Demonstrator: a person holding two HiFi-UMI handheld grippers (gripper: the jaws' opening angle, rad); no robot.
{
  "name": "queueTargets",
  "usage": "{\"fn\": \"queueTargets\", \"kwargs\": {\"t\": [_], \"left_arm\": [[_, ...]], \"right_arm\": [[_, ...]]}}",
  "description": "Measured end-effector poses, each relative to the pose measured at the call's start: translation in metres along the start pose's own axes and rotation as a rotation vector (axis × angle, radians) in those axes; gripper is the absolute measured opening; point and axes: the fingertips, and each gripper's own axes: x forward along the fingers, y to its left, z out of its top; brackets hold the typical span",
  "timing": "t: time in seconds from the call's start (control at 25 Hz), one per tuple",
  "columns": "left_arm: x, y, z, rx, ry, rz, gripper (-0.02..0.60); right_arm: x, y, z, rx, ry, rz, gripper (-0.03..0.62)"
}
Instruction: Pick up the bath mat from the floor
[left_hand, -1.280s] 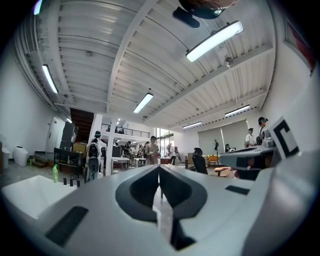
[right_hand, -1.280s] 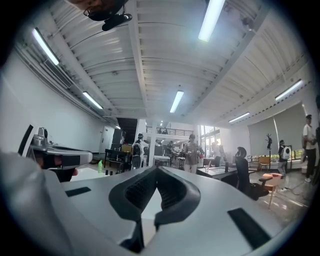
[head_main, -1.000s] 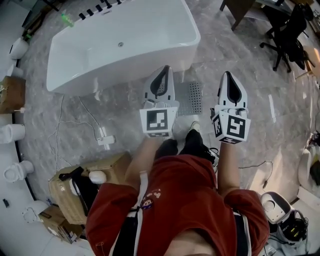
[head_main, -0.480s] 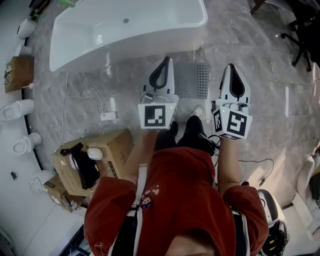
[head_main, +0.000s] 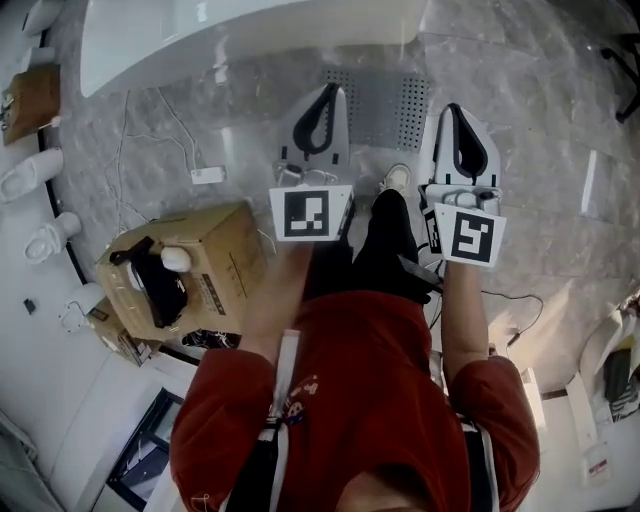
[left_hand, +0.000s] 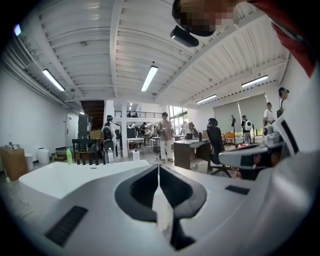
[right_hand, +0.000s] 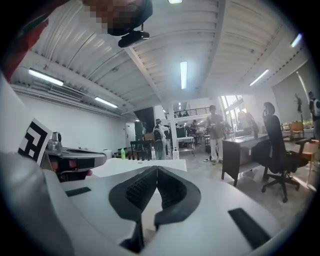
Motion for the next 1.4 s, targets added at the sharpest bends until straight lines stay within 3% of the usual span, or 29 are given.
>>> {"fn": "queueTargets", "kwargs": {"t": [0.28, 0.56, 0.72, 1.4], "left_arm": [[0.015, 0.006, -0.106, -0.022, 0.100, 0.001, 0.015], [0.024, 0.014, -0.231, -0.078, 0.230, -0.020, 0.015], [0.028, 0.010, -0.287, -0.060, 0.288, -0.054, 0.015], [0.080, 0.025, -0.471, -0.037, 0.356, -0.076, 0.015]], "right_arm": [[0.015, 0.003, -0.109, 0.024, 0.107, 0.004, 0.011], [0.029, -0.001, -0.229, 0.063, 0.231, -0.076, 0.011], [0.033, -0.006, -0.291, 0.065, 0.319, -0.095, 0.011], [0.073, -0.015, -0.471, 0.040, 0.441, -0.113, 0.011]]}}
